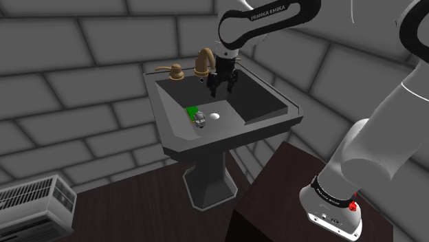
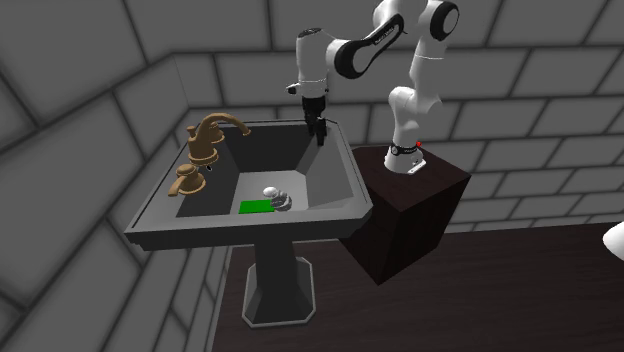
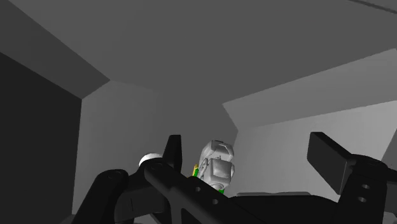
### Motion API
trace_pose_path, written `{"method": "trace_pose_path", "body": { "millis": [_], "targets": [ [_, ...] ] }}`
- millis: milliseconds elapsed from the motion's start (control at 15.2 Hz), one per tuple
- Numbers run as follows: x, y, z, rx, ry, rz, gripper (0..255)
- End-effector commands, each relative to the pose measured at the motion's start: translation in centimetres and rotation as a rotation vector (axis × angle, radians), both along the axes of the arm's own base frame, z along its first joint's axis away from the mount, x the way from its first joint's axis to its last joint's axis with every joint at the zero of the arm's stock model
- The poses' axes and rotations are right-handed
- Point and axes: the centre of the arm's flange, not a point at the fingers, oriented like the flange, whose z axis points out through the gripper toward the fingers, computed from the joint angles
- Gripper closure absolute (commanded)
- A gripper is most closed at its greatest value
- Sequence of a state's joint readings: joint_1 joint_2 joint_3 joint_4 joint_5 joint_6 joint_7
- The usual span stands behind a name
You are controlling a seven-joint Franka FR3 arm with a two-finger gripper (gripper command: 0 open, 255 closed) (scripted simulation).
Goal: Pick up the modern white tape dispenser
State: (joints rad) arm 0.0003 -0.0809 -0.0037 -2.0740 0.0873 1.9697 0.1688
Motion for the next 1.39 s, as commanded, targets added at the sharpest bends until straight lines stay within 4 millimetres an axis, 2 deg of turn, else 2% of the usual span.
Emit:
{"method": "trace_pose_path", "body": {
  "millis": [0, 1056, 1320],
  "targets": [
    [1.9, 0.2, -1.9, -0.002, 0.018, -0.015, 0],
    [17.3, -1.7, -18.3, -0.017, 0.159, -0.128, 0],
    [17.3, -1.7, -19.9, -0.017, 0.159, -0.128, 0]
  ]
}}
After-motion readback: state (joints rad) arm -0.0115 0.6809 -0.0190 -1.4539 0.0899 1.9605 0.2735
